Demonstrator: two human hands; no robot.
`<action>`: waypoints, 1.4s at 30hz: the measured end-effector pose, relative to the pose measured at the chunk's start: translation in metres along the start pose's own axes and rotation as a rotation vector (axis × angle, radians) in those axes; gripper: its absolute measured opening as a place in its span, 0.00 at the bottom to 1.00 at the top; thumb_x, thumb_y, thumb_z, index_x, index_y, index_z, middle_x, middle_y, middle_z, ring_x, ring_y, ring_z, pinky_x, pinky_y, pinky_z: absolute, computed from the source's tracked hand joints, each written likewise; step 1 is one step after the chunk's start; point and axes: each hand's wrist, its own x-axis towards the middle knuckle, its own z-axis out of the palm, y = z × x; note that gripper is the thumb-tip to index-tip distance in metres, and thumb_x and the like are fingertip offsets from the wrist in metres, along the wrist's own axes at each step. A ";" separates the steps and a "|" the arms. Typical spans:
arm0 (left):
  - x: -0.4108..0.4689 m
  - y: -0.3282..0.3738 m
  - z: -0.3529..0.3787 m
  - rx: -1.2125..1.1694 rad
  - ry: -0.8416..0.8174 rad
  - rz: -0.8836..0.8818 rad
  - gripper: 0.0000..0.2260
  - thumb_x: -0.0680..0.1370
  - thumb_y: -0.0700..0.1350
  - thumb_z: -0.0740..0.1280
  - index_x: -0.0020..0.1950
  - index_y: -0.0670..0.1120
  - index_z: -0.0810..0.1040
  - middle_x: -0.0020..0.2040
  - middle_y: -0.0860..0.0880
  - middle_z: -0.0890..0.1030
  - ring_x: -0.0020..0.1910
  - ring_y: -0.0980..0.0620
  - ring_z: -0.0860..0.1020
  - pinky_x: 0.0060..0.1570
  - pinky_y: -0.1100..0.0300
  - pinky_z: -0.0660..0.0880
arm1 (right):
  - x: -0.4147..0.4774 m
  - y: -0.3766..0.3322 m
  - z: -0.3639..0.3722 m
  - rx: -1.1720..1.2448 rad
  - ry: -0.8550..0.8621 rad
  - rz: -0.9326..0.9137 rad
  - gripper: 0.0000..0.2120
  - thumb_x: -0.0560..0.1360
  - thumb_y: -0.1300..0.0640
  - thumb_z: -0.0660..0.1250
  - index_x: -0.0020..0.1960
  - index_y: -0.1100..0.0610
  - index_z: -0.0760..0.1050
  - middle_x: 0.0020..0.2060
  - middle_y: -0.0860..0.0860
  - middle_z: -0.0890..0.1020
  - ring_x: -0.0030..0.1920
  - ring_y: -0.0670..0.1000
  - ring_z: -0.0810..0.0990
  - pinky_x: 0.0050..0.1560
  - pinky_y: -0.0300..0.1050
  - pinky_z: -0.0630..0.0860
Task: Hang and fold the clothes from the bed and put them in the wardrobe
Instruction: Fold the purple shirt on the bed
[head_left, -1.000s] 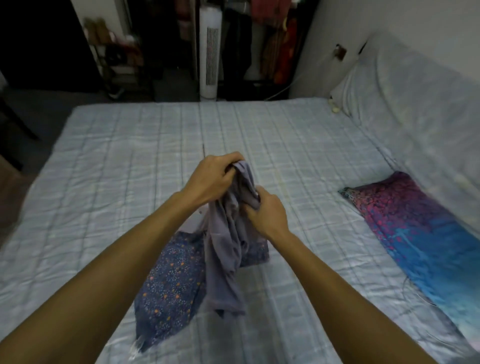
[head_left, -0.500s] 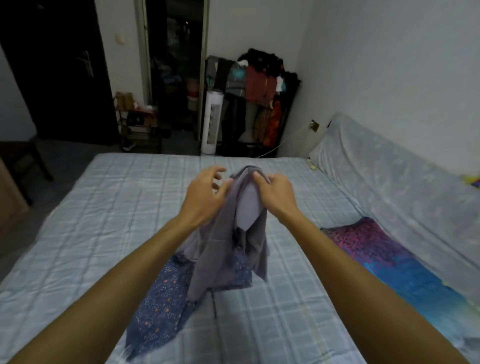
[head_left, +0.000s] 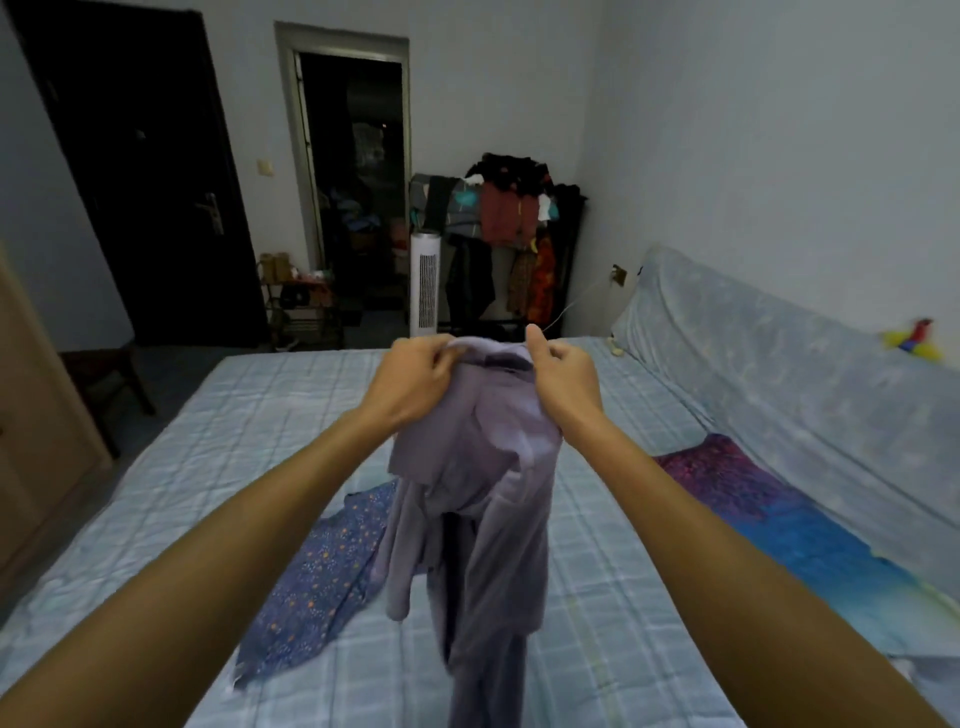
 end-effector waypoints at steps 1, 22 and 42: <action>0.001 0.011 0.000 -0.018 0.036 -0.071 0.13 0.80 0.46 0.59 0.41 0.45 0.79 0.36 0.46 0.80 0.39 0.45 0.78 0.36 0.55 0.70 | -0.005 0.007 -0.014 -0.016 0.005 0.018 0.26 0.78 0.42 0.60 0.24 0.50 0.64 0.20 0.45 0.66 0.26 0.47 0.66 0.30 0.42 0.61; 0.036 0.056 0.000 -0.081 0.278 -0.167 0.13 0.82 0.48 0.58 0.45 0.50 0.80 0.35 0.51 0.77 0.34 0.54 0.74 0.30 0.63 0.65 | -0.025 0.059 -0.048 -0.264 -0.268 0.032 0.18 0.81 0.52 0.57 0.44 0.65 0.76 0.42 0.60 0.82 0.42 0.57 0.79 0.41 0.51 0.73; 0.043 -0.123 0.019 -0.478 0.158 -0.635 0.17 0.78 0.55 0.61 0.32 0.48 0.72 0.32 0.48 0.74 0.37 0.44 0.75 0.38 0.50 0.73 | 0.033 0.034 -0.004 0.292 -0.800 0.322 0.43 0.65 0.79 0.61 0.72 0.47 0.60 0.64 0.48 0.73 0.56 0.47 0.79 0.46 0.42 0.78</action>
